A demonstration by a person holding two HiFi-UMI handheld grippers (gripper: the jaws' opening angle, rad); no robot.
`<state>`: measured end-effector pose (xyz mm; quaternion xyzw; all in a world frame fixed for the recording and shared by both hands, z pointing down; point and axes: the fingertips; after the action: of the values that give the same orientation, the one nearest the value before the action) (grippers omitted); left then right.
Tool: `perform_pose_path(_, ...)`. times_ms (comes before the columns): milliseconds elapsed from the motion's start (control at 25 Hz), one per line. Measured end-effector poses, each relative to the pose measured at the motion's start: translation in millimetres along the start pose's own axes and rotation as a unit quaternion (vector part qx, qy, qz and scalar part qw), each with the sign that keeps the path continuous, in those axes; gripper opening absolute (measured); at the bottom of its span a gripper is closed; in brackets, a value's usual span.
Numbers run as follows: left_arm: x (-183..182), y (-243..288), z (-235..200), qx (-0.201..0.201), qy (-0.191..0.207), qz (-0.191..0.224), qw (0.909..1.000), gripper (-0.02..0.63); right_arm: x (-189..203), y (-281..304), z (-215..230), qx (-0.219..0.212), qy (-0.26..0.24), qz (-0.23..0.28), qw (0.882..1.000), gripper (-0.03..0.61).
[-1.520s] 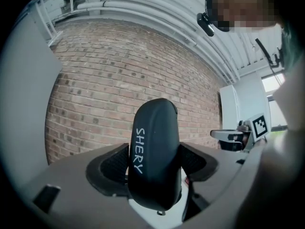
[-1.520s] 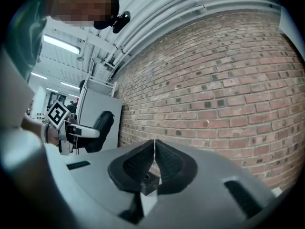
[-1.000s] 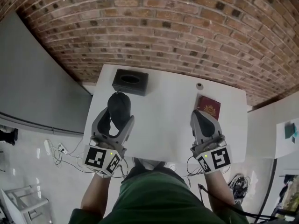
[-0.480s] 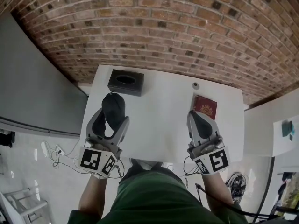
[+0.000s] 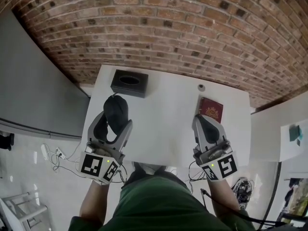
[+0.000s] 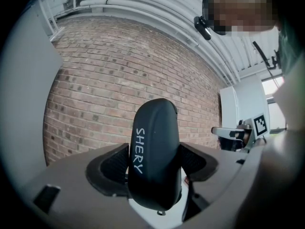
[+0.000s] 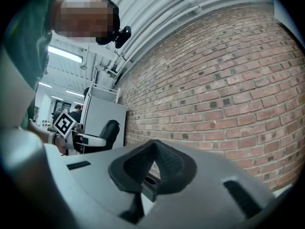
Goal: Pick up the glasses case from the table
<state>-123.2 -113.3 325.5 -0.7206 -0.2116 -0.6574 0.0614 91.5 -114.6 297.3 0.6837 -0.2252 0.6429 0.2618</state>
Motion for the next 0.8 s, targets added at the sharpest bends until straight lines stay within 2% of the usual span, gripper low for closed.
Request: perform_pose_path(800, 7.7, -6.8, 0.1, -0.002, 0.0, -0.006, 1.0, 0.322, 4.2, -2.9, -6.4, -0.005, 0.0, -0.006, 1.0, -0.011)
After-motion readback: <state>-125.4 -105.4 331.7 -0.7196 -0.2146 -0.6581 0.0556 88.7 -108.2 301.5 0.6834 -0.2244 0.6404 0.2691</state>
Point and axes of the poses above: the fingertips, and each gripper's own axes: y forward along the fingers, z to its right, x out of its underside, and after that the axes turned 7 degrees about -z, right-handed
